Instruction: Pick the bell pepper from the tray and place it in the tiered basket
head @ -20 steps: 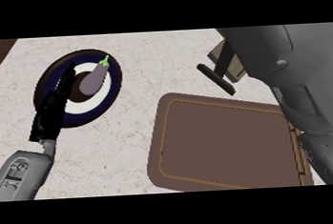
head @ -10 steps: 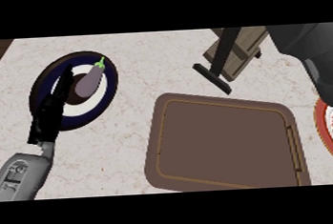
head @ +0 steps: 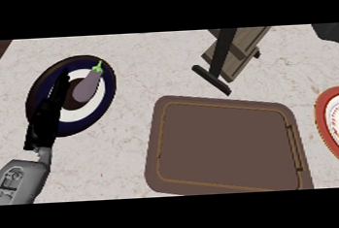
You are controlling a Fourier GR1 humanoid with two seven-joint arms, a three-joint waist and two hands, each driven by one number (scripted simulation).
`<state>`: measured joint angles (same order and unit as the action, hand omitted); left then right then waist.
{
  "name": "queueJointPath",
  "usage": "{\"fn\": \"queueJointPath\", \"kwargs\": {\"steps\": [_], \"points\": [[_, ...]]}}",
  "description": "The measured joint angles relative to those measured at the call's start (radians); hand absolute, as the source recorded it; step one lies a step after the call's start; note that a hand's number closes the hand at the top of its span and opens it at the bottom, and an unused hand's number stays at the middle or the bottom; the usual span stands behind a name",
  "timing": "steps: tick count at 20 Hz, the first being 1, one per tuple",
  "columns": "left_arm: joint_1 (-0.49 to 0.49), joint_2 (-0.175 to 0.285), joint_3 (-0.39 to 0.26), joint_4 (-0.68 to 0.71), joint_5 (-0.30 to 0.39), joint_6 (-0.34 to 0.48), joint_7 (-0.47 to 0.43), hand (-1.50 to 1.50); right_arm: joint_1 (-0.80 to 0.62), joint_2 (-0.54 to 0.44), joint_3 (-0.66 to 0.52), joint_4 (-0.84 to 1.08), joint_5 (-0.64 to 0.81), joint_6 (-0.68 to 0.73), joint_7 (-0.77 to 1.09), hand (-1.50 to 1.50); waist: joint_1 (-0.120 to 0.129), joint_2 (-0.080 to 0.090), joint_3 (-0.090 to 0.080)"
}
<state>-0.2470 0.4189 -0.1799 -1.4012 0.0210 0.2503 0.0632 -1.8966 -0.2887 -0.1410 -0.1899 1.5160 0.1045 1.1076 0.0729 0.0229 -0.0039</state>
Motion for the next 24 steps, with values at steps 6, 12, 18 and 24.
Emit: {"fn": "queueJointPath", "kwargs": {"steps": [6,12,18,24], "points": [[0.015,0.000,0.006,-0.018,-0.008,0.000,0.002,0.00,0.025,-0.015,-0.056,0.016,-0.042,-0.005,-0.026,1.50,-0.008,-0.002,0.001],[0.020,0.003,0.030,0.005,-0.002,-0.014,-0.014,0.00,0.060,-0.007,-0.132,-0.001,-0.109,-0.032,-0.028,1.50,-0.021,-0.005,0.002],[0.037,0.000,0.037,0.000,-0.009,-0.012,-0.017,0.00,0.122,-0.005,-0.212,-0.045,-0.170,-0.104,0.000,-1.50,-0.033,-0.010,0.003],[0.053,0.001,0.043,-0.010,-0.019,-0.010,-0.016,0.00,0.169,0.017,-0.217,-0.129,-0.156,-0.224,-0.008,-1.50,-0.040,-0.014,0.003]]}}
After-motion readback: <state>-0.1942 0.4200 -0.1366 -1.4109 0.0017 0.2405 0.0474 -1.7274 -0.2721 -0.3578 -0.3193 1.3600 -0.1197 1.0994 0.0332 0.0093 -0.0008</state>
